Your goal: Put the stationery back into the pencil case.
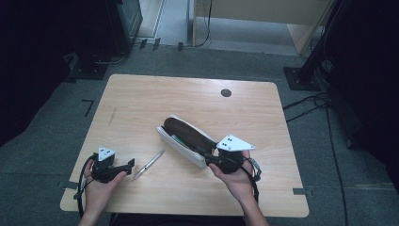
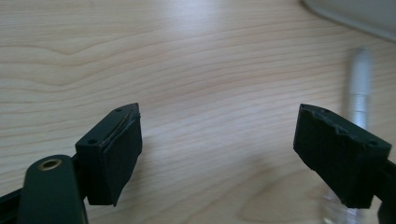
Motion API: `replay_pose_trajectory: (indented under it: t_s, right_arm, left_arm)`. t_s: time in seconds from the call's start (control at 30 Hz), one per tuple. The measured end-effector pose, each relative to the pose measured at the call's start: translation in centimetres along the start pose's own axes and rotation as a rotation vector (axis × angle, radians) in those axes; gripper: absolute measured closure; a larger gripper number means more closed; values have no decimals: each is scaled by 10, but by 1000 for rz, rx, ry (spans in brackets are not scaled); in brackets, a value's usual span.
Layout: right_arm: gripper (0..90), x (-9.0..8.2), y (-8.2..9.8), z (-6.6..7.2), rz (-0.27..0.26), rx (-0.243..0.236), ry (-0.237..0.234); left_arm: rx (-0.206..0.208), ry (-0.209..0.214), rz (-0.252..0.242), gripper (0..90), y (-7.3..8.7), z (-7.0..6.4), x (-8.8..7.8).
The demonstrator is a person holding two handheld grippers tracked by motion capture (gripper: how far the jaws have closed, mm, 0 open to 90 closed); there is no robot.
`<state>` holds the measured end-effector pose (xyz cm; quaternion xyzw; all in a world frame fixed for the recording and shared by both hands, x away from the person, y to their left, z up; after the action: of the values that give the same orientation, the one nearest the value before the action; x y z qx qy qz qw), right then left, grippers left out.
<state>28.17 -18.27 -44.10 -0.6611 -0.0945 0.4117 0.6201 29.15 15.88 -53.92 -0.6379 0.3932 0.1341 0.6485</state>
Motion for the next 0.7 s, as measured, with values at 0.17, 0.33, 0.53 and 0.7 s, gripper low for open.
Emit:
replay_pose_trajectory:
  t_s: [0.17, 0.33, 0.53, 0.7]
  right_arm:
    - [562, -1, 6, 4, 5, 11, -13]
    - [561, -8, 13, 8, 8, 10, -26]
    - [562, -10, 17, 16, 9, 5, -39]
    - [566, -9, 28, 26, 17, -10, -53]
  left_arm:
    - [46, 117, 9, 279, 13, -18, -5]
    - [102, 161, 24, 301, 16, -36, 0]
    - [152, 130, 28, 360, 18, -48, 3]
    - [193, 105, 20, 434, 20, -50, 2]
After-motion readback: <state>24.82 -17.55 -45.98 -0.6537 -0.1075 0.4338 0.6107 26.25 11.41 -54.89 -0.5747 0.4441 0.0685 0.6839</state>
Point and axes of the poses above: each handheld gripper's, and its own axes: x roughly forward along the jaws, y roughly out of its underside, z roughly to its left, the point moved 5 cm from there along x, roughly forward along the jaws
